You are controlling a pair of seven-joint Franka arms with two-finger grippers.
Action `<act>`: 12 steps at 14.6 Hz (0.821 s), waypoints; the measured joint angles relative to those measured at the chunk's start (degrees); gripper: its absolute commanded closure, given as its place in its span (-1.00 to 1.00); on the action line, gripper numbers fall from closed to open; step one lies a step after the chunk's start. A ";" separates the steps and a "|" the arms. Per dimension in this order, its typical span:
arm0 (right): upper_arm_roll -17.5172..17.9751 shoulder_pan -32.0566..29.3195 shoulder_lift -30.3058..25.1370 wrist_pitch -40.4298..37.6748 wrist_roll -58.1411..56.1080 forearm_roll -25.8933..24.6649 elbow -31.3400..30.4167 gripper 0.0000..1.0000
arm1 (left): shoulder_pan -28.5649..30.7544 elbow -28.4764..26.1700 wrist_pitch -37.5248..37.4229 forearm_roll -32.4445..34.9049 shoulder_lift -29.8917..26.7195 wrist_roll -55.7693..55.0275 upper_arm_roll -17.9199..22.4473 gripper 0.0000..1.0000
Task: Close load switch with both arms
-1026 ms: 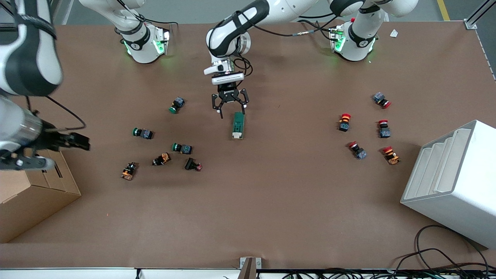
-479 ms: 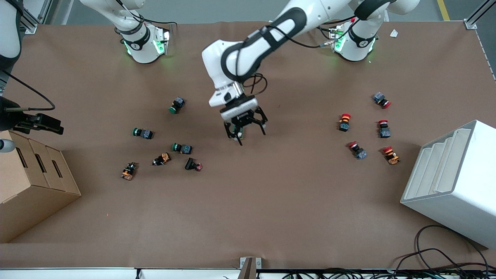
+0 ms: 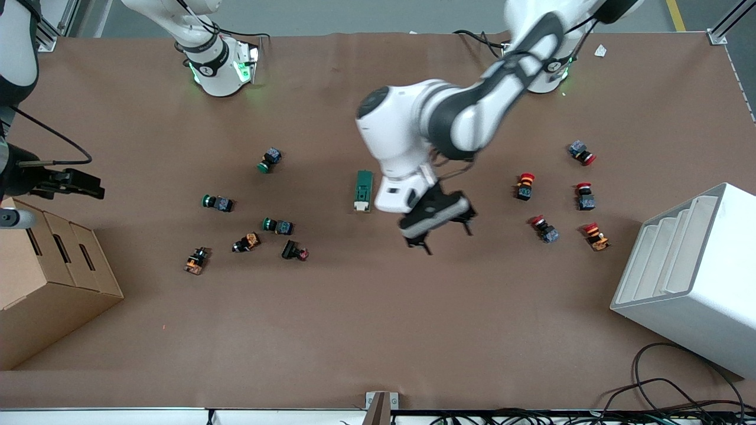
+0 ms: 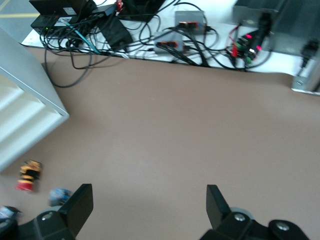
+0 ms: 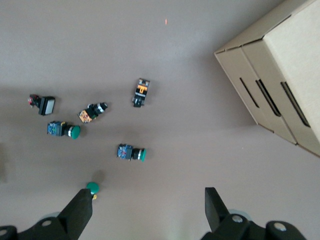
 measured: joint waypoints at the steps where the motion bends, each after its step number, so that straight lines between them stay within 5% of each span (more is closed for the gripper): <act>1: 0.01 0.04 -0.03 -0.30 0.00 0.00 0.01 -1.00 | 2.53 0.06 -0.02 -2.97 -2.15 3.93 -0.06 -1.00; 8: -0.03 0.43 -3.35 -0.44 -0.02 0.00 -2.13 -1.00 | 14.91 0.29 -0.06 -17.86 -11.18 18.38 -0.04 -1.00; 12: -3.19 2.90 -8.05 0.21 -0.06 -0.03 -6.23 -1.00 | 20.84 0.45 -1.54 -33.42 -18.52 31.55 2.02 -1.00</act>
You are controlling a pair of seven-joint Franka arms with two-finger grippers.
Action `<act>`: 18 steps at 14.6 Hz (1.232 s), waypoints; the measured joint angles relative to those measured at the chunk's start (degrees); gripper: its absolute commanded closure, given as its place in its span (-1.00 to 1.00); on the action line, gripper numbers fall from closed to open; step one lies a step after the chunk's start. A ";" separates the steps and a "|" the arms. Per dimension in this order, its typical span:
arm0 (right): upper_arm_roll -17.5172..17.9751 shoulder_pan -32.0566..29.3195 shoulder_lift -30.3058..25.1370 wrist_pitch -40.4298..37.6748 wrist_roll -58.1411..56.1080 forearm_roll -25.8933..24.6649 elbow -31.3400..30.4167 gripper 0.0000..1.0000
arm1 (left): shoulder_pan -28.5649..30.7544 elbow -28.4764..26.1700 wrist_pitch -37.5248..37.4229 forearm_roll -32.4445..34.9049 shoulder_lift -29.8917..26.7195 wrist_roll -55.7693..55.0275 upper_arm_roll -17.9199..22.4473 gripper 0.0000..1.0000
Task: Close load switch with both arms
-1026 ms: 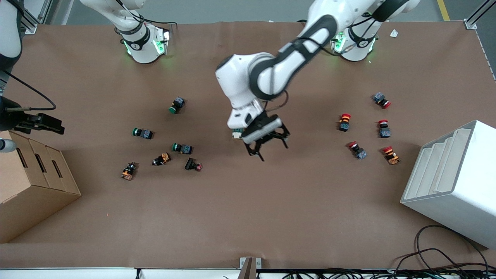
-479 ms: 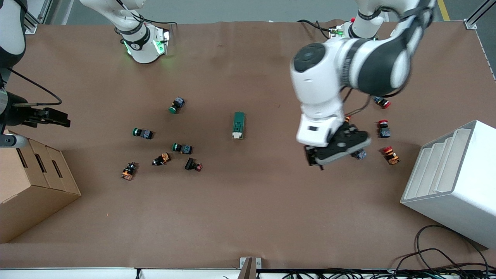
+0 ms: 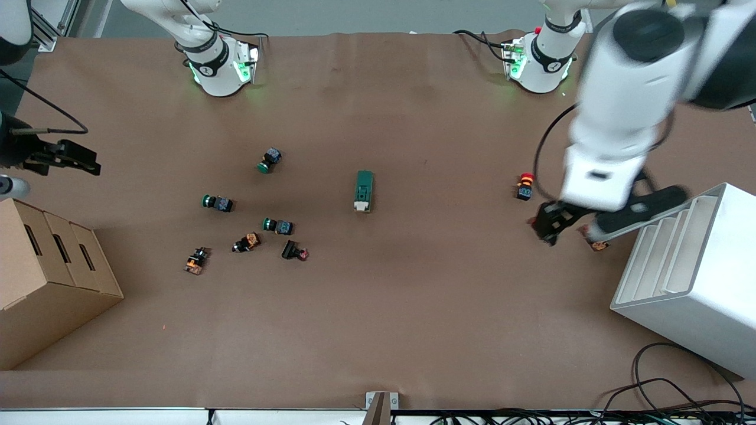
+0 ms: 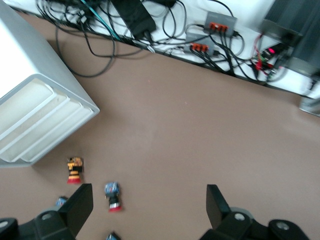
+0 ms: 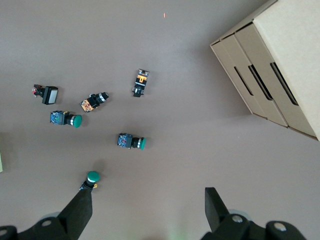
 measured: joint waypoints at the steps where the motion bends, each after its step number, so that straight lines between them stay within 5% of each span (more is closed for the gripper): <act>1: -0.58 0.43 -0.97 0.37 -0.03 -0.01 -1.00 -1.00 | 0.94 -0.01 -2.25 -4.80 -2.58 4.54 2.14 -1.00; 6: -0.97 0.71 -4.78 2.74 -0.05 -0.02 -4.45 -1.00 | 2.12 -3.19 -11.81 -18.85 -11.79 17.87 13.34 -1.00; 18: -0.99 0.97 -8.76 -2.27 -0.06 -0.02 -0.75 -1.00 | 1.62 -20.08 -13.14 -19.24 -25.70 34.47 18.47 -1.00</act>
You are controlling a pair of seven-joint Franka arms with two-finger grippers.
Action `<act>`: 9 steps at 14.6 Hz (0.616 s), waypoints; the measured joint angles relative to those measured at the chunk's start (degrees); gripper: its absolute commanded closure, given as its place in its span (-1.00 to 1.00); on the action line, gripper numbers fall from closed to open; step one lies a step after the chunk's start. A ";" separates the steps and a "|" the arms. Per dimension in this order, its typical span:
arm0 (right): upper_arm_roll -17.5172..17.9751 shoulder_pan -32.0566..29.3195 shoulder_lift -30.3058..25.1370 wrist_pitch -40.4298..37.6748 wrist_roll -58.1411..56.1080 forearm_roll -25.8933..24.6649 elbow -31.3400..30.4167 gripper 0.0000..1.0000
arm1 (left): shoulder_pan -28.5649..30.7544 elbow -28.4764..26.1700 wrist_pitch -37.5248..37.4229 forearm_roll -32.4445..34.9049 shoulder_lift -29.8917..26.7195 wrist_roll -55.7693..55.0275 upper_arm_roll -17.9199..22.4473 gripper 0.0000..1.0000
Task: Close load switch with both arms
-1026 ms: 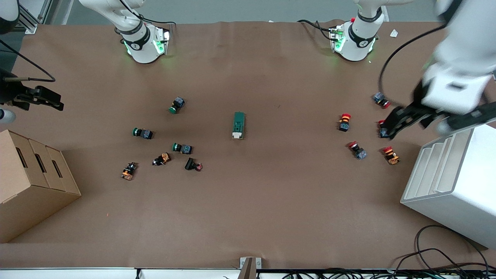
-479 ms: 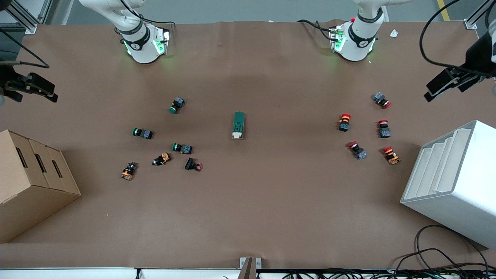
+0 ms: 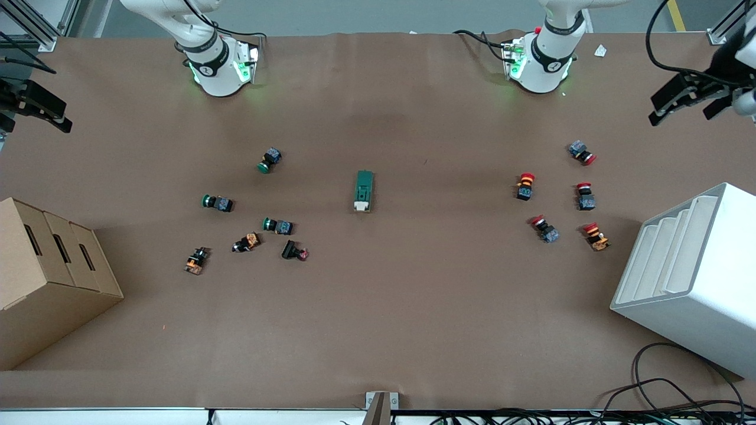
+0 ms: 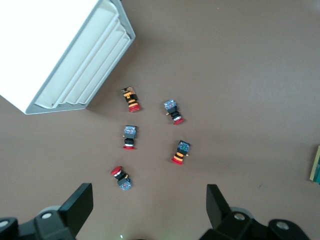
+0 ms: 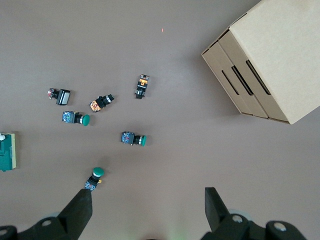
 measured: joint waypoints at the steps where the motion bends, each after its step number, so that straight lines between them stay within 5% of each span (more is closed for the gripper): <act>1: 0.00 0.06 0.01 0.00 0.00 0.00 0.00 -1.00 | -0.88 -0.26 0.00 0.00 -0.25 0.00 0.16 -1.00; 9: 0.00 0.17 0.15 -0.32 0.00 0.00 0.00 -1.00 | -1.93 -0.34 -0.24 0.00 -0.14 5.59 0.90 -1.00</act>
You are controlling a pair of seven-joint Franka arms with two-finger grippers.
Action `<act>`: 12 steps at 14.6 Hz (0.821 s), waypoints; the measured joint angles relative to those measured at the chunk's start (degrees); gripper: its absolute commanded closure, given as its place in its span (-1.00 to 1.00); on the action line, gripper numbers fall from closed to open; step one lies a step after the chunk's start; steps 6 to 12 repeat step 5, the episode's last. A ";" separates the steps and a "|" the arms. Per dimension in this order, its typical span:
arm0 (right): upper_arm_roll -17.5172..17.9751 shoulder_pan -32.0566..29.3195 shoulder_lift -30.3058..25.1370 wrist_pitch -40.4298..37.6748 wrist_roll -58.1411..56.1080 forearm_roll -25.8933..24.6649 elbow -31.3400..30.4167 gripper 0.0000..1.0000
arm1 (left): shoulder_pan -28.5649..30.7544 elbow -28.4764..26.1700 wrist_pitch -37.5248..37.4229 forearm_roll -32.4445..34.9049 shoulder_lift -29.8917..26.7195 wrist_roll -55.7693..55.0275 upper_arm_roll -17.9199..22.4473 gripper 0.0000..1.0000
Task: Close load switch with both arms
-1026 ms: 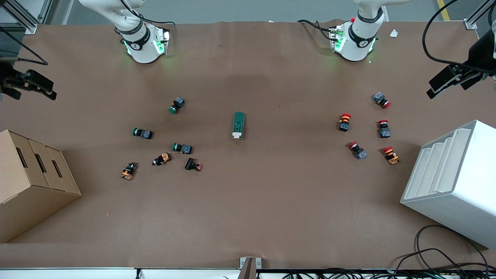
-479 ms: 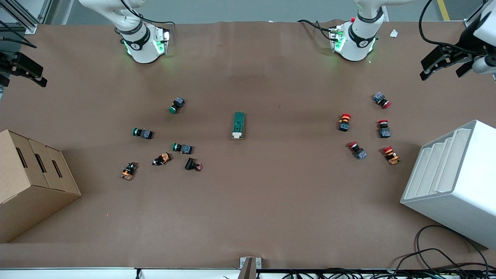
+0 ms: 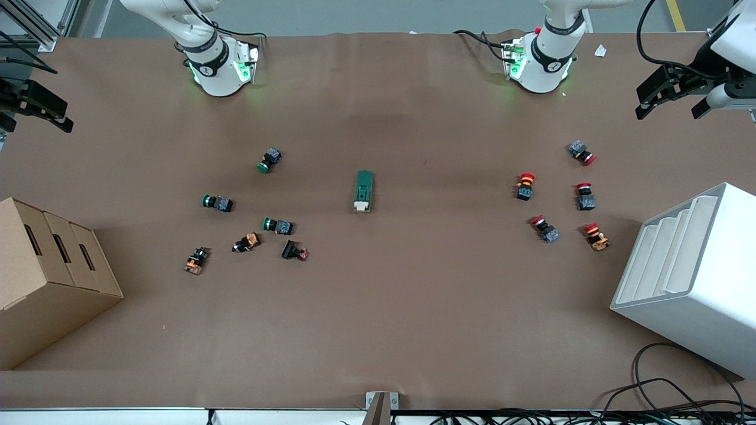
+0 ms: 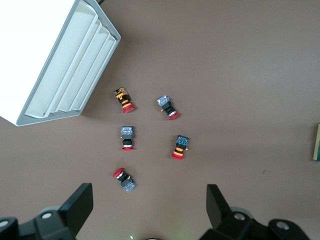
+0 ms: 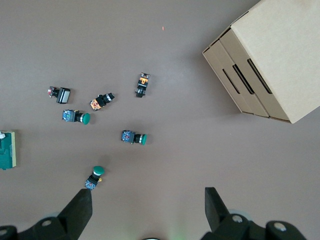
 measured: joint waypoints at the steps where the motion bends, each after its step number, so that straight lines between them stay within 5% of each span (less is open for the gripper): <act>1: 0.00 0.03 0.01 0.01 0.00 0.00 0.00 -1.00 | -0.02 0.10 0.00 0.00 0.23 0.17 0.00 -1.00; 12: 0.00 0.05 0.02 0.07 0.00 0.00 0.00 -1.00 | -0.07 0.51 0.03 0.00 1.22 0.27 -0.04 -1.00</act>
